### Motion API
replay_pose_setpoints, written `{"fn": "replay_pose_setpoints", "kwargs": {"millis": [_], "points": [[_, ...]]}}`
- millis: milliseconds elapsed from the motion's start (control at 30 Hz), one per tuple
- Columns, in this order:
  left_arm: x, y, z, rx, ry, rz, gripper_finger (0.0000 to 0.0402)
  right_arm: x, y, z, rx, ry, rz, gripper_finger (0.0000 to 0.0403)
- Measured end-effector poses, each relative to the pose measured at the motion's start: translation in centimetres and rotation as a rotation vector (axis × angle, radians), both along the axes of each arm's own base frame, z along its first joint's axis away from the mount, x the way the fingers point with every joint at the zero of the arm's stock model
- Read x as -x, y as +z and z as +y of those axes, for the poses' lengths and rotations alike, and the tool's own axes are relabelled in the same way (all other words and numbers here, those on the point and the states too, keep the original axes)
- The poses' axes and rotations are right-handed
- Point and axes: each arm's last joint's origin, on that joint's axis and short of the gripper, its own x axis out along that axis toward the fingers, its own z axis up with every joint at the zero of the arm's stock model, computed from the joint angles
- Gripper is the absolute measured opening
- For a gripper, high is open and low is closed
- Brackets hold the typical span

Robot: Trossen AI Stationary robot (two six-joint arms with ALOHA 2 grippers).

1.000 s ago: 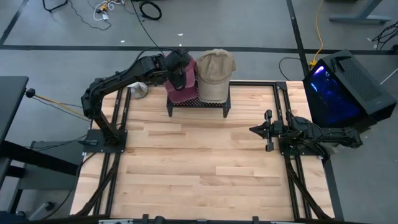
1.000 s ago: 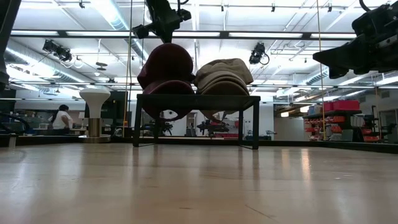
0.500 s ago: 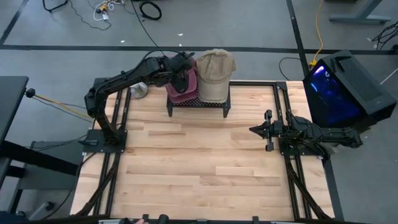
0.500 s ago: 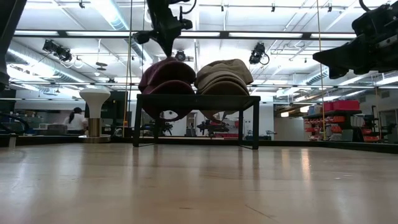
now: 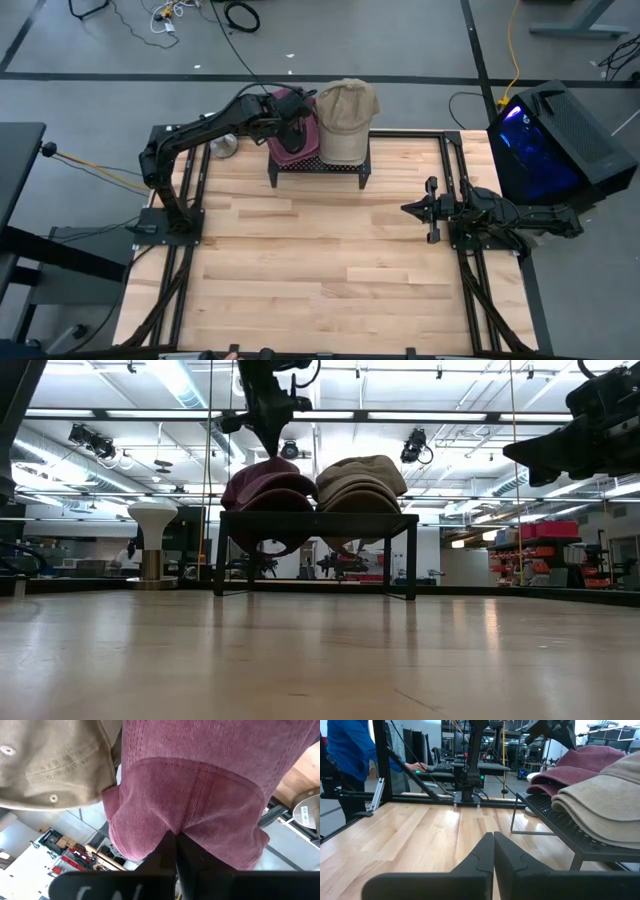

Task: Pick & Place hat
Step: Stack the red cap on the red cap on the shelf, then return to Home Position

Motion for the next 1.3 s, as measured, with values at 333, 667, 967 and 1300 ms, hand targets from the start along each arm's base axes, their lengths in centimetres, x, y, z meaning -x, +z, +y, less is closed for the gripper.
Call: {"fn": "replay_pose_setpoints", "kwargs": {"millis": [333, 667, 967, 1300], "points": [[-0.4, 0.1, -0.4, 0.008, 0.037, -0.085, 0.0028, 0.0, 0.0, 0.0, 0.0, 0.0, 0.0, 0.001], [-0.5, 0.1, -0.5, 0.032, 0.041, -0.109, 0.0066, 0.0, 0.0, 0.0, 0.0, 0.0, 0.0, 0.001], [-0.5, 0.1, -0.5, 0.032, 0.041, -0.109, 0.0129, 0.0, 0.0, 0.0, 0.0, 0.0, 0.0, 0.001], [-0.7, 0.2, -1.1, -0.032, 0.077, -0.106, 0.0164, 0.0, 0.0, 0.0, 0.0, 0.0, 0.0, 0.001]]}}
